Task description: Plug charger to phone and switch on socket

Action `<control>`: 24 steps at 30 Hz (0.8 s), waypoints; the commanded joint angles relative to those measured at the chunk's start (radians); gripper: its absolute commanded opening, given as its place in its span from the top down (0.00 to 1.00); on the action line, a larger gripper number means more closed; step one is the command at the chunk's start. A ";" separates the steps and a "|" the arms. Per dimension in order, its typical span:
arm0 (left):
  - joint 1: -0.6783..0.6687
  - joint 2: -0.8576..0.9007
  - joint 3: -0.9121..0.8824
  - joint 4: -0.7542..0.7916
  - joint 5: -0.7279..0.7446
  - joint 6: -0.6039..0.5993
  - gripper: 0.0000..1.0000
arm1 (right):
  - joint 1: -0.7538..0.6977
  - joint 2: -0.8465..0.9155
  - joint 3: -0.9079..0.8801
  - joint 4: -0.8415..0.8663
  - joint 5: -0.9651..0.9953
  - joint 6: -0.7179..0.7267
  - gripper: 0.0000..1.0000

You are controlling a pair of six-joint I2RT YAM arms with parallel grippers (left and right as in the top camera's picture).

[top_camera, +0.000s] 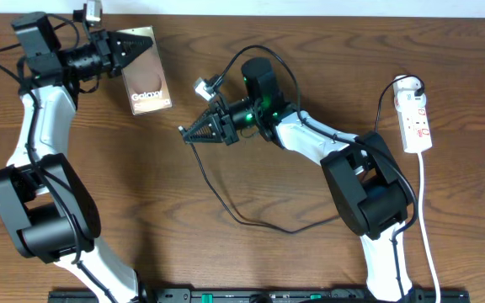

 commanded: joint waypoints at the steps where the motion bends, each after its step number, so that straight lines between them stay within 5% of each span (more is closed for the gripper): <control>1: -0.005 -0.030 0.006 0.021 -0.076 -0.047 0.93 | 0.007 0.005 0.002 0.061 0.040 0.140 0.99; 8: -0.006 -0.030 0.006 0.183 -0.107 -0.177 0.93 | 0.006 0.005 0.002 0.109 0.099 0.208 0.99; 14: -0.019 -0.029 0.006 0.193 -0.109 -0.182 0.92 | 0.006 0.005 0.002 0.290 0.126 0.328 0.99; 24: -0.056 -0.029 0.006 0.196 -0.102 -0.180 0.93 | 0.006 0.005 0.002 0.298 0.134 0.357 0.99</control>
